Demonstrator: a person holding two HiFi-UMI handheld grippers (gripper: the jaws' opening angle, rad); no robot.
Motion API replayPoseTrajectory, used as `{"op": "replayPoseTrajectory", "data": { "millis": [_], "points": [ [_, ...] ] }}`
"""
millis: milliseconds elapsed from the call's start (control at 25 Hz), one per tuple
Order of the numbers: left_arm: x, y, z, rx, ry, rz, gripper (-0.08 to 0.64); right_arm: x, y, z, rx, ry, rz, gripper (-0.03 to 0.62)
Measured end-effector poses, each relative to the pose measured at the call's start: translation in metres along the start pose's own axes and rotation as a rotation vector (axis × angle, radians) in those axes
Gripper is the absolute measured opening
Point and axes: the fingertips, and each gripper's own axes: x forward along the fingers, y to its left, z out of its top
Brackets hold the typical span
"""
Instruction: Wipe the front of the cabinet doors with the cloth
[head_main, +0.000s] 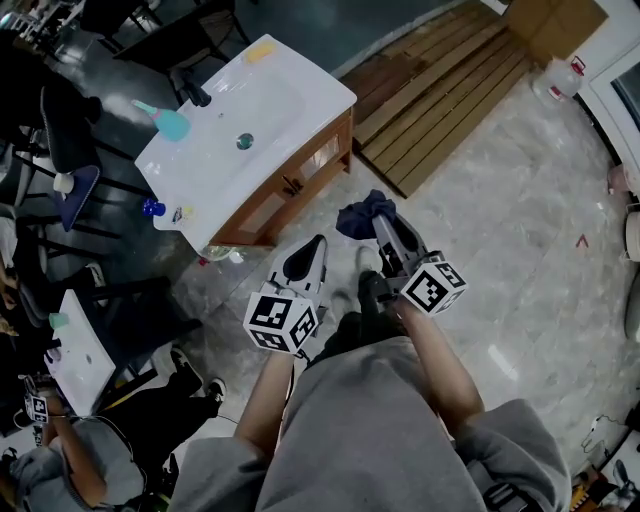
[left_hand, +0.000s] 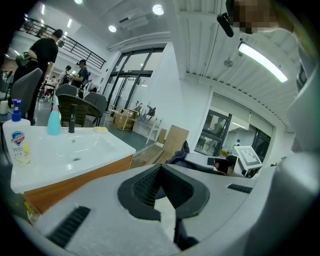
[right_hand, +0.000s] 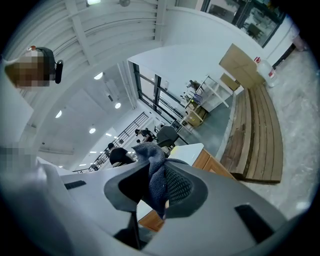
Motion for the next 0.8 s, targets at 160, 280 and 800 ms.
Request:
{"op": "replayPoseTrajectory", "data": {
  "millis": [160,280,800],
  "points": [
    [0.029,0.011,0.004,0.003,0.012,0.004,0.008,0.021,-0.022,0.01,0.002,0.006,-0.013,0.081],
    [0.052,0.021,0.006,0.002,0.026,0.015,0.008,0.038,-0.041,0.017,0.001,0.018,-0.018,0.081],
    [0.15,0.054,-0.002,0.006,0.081,0.07,0.008,0.106,-0.133,0.036,0.018,0.056,-0.034,0.081]
  ]
}}
